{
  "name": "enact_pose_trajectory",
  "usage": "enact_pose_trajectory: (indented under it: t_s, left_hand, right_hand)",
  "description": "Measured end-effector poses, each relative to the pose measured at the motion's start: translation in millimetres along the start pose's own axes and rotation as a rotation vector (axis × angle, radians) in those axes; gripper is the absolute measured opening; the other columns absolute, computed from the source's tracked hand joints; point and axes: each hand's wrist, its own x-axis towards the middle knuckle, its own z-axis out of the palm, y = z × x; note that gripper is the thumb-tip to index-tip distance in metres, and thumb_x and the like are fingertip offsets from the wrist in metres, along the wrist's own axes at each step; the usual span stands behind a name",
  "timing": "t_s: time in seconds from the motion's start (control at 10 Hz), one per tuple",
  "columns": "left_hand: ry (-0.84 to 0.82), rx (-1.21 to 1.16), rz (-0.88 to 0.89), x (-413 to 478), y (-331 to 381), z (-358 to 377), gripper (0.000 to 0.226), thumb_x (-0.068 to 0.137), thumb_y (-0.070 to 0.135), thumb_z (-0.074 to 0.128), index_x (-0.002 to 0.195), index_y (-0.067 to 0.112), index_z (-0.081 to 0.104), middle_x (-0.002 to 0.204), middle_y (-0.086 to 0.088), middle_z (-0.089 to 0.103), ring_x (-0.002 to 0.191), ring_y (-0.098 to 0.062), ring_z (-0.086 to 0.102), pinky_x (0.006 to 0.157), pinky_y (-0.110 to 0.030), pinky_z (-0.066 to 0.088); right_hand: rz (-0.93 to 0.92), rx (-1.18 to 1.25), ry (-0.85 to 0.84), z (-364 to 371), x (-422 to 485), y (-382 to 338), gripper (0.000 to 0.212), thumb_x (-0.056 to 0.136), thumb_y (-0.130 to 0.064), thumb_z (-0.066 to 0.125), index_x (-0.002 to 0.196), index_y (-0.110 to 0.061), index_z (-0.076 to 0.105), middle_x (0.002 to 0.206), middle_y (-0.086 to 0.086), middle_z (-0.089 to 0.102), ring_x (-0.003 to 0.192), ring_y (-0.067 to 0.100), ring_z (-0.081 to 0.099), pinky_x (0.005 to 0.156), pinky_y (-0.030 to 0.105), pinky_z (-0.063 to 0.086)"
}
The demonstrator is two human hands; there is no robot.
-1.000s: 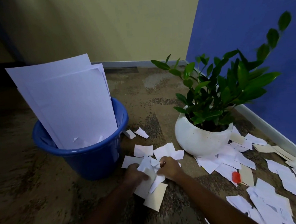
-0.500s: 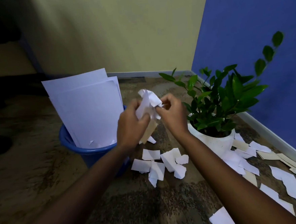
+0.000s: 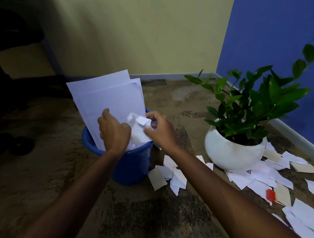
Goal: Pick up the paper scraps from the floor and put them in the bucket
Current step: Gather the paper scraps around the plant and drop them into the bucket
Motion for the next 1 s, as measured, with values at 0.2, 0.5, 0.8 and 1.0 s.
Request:
enact_pose_trajectory:
  t_s: [0.2,0.5,0.8,1.0]
  left_hand:
    - [-0.057,0.123,0.652,-35.4,11.6,19.3,0.054,0.083,0.001,0.051,0.137,0.004,0.045,0.142,-0.017,0.045,0.135,-0.031,0.040,0.110,-0.031,0.027]
    - [-0.797,0.531,0.537,-62.8,-45.6,118.8,0.066,0.088,0.002,0.057,0.146,0.015,0.028,0.151,-0.009,0.030,0.136,-0.025,0.038,0.108,-0.033,0.042]
    - [-0.956,0.715,0.133,-59.8,-99.4,145.4,0.073,0.094,0.019,0.048,0.152,0.011,0.004,0.159,-0.020,0.007,0.145,-0.036,0.019,0.119,-0.045,0.025]
    - [-1.036,0.723,0.105,-59.8,-110.3,162.0,0.085,0.092,0.042,0.048,0.148,0.035,-0.015,0.160,-0.006,-0.018,0.148,-0.033,-0.008,0.120,-0.053,0.008]
  right_hand:
    - [-0.036,0.003,0.108,-21.0,1.6,32.0,0.032,0.083,-0.006,0.062,0.115,-0.011,0.059,0.122,0.012,0.055,0.100,0.014,0.052,0.081,0.024,0.041]
    - [0.435,-0.449,-0.402,-24.2,-10.3,149.5,0.060,0.085,-0.022,0.066,0.139,-0.008,0.042,0.143,0.015,0.046,0.132,0.029,0.044,0.109,0.036,0.038]
    - [0.405,-0.771,-0.527,4.0,-48.2,184.7,0.077,0.085,-0.052,0.053,0.147,-0.031,0.012,0.159,0.007,0.008,0.144,0.032,0.012,0.115,0.055,0.018]
    - [0.150,-0.930,-0.460,7.4,-60.5,190.0,0.050,0.095,-0.025,0.049,0.141,-0.014,0.032,0.148,0.016,0.030,0.130,0.030,0.036,0.100,0.040,0.044]
